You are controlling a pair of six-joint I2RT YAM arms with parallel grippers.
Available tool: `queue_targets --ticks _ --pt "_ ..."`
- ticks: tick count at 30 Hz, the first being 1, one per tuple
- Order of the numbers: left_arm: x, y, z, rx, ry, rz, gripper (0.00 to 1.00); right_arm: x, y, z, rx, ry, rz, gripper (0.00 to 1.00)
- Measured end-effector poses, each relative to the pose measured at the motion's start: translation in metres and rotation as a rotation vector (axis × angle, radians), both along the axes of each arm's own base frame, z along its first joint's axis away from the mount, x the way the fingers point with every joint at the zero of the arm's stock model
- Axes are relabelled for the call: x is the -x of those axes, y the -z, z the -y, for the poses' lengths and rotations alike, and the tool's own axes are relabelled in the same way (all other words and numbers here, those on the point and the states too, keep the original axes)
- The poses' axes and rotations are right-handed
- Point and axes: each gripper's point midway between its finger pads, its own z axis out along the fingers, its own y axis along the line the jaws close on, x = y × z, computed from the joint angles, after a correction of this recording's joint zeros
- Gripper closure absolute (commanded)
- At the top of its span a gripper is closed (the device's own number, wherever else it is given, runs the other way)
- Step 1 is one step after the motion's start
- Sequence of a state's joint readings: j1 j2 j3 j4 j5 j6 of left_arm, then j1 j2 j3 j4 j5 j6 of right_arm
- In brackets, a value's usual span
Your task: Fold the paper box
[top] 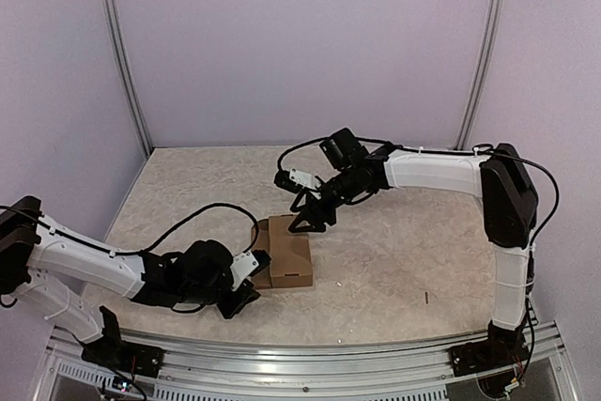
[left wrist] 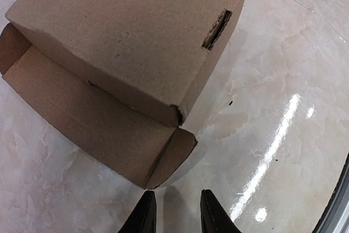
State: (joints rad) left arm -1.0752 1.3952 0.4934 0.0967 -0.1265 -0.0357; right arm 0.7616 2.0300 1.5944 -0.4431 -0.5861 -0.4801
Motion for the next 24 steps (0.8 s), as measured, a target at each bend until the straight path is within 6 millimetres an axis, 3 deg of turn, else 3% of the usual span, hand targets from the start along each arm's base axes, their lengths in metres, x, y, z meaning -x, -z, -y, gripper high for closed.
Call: queue_targets --ticks 5,12,15,24 --pt "-0.002 0.001 -0.006 0.014 0.006 0.001 0.76 0.001 0.021 -0.012 0.013 -0.031 0.016 0.35" --pt "-0.004 0.0 0.002 0.034 0.04 0.024 0.82 0.004 0.054 -0.009 0.055 -0.043 -0.015 0.36" --pt "-0.005 0.005 0.003 0.02 0.052 0.028 0.88 0.004 0.055 -0.01 0.047 -0.046 -0.008 0.36" --pt "-0.007 0.014 0.006 -0.005 0.074 0.043 0.85 0.002 0.056 -0.012 0.04 -0.047 0.001 0.36"
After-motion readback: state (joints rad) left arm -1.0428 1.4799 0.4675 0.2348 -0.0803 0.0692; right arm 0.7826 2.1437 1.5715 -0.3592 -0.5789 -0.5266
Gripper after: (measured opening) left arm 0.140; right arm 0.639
